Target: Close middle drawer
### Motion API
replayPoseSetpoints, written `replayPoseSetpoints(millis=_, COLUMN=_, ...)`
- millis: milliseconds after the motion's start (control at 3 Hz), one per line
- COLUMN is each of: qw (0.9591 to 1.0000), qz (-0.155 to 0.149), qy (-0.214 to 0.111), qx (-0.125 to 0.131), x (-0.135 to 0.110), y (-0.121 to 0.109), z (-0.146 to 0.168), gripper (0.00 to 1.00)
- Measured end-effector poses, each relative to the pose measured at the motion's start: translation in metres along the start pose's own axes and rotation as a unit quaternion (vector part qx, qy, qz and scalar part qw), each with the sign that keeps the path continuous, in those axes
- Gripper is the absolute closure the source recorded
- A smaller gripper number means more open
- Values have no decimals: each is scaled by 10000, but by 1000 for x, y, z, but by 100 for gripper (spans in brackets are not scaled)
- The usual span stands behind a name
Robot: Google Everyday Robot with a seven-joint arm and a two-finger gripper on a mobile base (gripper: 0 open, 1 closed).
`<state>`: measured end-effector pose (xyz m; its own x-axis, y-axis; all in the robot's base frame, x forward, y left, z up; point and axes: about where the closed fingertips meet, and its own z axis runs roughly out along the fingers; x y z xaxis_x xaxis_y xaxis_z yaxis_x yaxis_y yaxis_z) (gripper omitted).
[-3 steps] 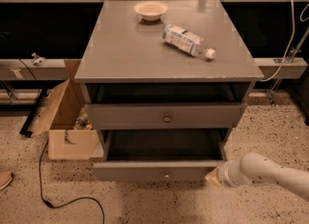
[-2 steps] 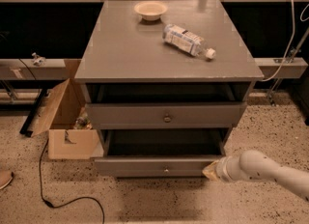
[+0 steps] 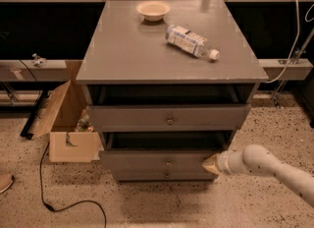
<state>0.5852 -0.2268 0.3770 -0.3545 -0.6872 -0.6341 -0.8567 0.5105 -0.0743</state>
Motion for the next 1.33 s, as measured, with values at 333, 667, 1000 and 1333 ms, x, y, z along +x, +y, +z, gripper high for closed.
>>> replayPoseSetpoints(millis=333, qw=9998, qz=34, qy=-183, qx=-60, x=-2, y=-28, z=13, gripper=100)
replayPoseSetpoints(millis=667, qw=9994, qz=76, qy=-336, qx=-26, x=-7, y=-53, z=20, gripper=100)
replayPoseSetpoints(millis=1000, qw=9993, qz=82, qy=-360, qx=-8, x=-8, y=-54, z=18, gripper=100)
replayPoseSetpoints(millis=1333, qw=9993, qz=8, qy=-370, qx=42, x=-2, y=-38, z=-4, gripper=100)
